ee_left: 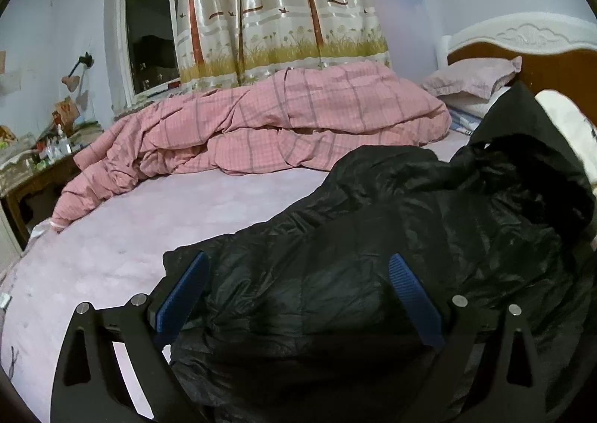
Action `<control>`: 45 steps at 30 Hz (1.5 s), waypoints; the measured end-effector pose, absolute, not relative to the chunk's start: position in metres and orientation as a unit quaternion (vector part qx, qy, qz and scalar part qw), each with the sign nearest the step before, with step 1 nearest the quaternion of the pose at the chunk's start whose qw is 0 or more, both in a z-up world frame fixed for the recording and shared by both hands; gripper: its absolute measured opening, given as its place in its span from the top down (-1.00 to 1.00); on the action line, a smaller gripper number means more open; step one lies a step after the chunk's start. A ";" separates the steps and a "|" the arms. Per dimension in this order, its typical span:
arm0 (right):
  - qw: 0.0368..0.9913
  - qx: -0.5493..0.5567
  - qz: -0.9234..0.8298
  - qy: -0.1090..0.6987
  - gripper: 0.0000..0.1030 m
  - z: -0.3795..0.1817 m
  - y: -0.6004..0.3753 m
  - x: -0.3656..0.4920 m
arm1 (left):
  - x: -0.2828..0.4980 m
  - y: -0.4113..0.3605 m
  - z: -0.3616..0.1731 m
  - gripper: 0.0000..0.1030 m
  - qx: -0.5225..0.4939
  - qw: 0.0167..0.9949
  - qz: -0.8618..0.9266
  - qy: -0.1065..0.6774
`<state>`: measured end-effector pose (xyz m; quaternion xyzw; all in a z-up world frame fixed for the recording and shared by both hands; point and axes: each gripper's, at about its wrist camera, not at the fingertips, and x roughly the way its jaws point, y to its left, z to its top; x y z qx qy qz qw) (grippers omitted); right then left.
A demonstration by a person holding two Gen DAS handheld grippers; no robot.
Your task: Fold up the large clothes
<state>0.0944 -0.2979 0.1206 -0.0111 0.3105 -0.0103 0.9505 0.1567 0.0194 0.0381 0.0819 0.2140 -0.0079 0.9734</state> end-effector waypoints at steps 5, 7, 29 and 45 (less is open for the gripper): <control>0.966 -0.045 0.015 0.254 -0.51 0.178 -0.271 0.158 | 0.167 0.017 0.028 -0.87 0.083 0.967 -0.017 0.241; 0.966 -0.061 0.006 0.253 -0.99 0.185 -0.266 0.191 | 0.166 0.017 0.028 -0.87 0.084 0.967 -0.022 0.240; 0.943 -0.049 -0.012 0.330 0.89 0.135 -0.302 0.168 | 0.165 0.013 0.029 -0.87 0.105 0.967 -0.020 0.232; 0.939 0.105 -0.110 0.309 -0.53 0.105 -0.396 0.004 | 0.157 0.010 0.027 -0.87 0.074 0.968 -0.037 0.236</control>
